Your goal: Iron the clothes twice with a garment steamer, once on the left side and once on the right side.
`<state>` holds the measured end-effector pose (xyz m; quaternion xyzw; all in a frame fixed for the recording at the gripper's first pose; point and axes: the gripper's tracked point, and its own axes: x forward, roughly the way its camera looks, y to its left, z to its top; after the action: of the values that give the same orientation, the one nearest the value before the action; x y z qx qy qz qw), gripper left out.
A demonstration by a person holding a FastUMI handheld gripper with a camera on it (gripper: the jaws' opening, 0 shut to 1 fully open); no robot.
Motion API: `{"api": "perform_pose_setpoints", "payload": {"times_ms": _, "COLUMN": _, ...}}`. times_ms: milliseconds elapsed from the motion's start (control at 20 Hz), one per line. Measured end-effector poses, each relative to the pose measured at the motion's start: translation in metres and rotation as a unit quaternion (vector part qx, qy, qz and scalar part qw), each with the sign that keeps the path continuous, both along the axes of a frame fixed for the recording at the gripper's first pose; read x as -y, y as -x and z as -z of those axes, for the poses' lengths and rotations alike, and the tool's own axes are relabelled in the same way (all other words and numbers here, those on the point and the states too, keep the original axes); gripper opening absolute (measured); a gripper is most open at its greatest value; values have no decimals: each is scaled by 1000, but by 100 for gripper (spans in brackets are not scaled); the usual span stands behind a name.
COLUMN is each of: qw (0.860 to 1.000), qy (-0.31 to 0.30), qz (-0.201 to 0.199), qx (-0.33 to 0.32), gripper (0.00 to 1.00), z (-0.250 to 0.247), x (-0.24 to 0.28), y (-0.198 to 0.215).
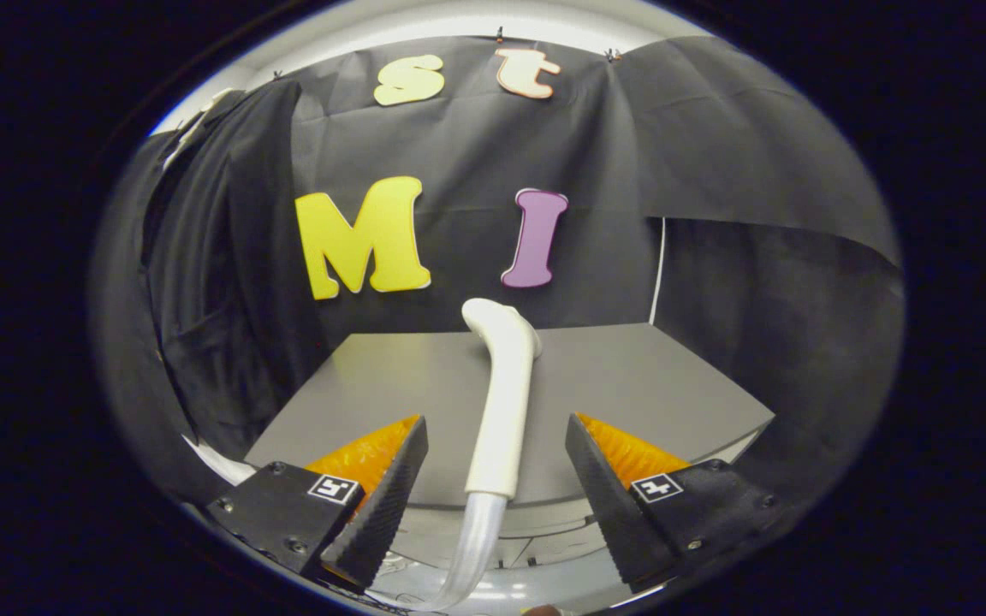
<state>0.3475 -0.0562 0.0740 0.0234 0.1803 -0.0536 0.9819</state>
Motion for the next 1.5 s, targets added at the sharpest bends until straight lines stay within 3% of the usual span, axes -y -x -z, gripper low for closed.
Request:
{"api": "perform_pose_setpoints", "payload": {"times_ms": 250, "qw": 998, "qy": -20, "qz": -16, "qx": -50, "gripper": 98, "z": 24, "x": 7, "y": -40}}
{"api": "perform_pose_setpoints", "payload": {"times_ms": 350, "qw": 997, "qy": -34, "qz": -10, "qx": -70, "gripper": 93, "z": 36, "x": 10, "y": -50}}
{"api": "perform_pose_setpoints", "payload": {"times_ms": 650, "qw": 996, "qy": -23, "qz": -8, "qx": -86, "gripper": 71, "z": 41, "x": 12, "y": -53}}
{"api": "perform_pose_setpoints", "payload": {"times_ms": 850, "qw": 996, "qy": -34, "qz": -5, "qx": -86, "gripper": 48, "z": 42, "x": 7, "y": -56}}
{"api": "perform_pose_setpoints", "payload": {"times_ms": 950, "qw": 995, "qy": -42, "qz": -6, "qx": -85, "gripper": 42, "z": 42, "x": 4, "y": -56}}
{"api": "perform_pose_setpoints", "payload": {"times_ms": 1250, "qw": 993, "qy": -90, "qz": -4, "qx": -75, "gripper": 33, "z": 37, "x": -18, "y": -23}}
{"api": "perform_pose_setpoints", "payload": {"times_ms": 1500, "qw": 996, "qy": -78, "qz": 3, "qx": -31, "gripper": 32, "z": 14, "x": -54, "y": 15}}
